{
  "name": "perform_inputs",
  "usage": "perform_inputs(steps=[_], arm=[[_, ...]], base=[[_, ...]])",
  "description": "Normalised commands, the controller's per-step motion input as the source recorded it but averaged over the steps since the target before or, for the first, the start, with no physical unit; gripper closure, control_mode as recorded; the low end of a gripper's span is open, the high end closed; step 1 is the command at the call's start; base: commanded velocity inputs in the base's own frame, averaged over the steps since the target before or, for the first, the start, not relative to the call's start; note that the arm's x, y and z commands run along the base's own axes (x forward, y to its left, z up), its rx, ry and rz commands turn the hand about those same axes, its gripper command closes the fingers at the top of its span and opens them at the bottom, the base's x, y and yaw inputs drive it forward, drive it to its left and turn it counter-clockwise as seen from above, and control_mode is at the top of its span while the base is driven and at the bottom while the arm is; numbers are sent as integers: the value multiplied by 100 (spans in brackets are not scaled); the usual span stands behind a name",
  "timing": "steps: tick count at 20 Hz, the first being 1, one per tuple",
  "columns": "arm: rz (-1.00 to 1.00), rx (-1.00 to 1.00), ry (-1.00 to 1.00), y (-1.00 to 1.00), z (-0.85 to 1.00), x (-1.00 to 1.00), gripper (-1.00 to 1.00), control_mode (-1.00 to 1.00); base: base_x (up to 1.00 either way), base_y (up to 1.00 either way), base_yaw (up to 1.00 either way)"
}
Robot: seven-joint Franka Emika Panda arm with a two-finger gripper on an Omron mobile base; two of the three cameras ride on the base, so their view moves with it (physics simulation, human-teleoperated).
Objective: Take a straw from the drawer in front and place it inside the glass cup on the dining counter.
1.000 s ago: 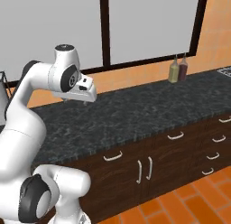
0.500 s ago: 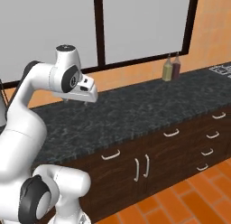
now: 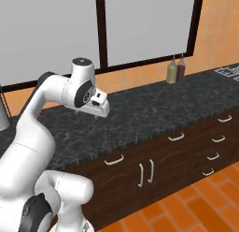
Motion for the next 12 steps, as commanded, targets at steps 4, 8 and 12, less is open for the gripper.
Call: perform_inputs(steps=[4, 8, 12], arm=[[-9, 32, -6, -97, -95, -25, -100, -100], [-7, 35, -3, -65, -90, -28, -100, -100], [-1, 34, -1, -35, -73, -7, -100, -100]], base=[[0, 0, 0], [0, 0, 0], [0, 0, 0]])
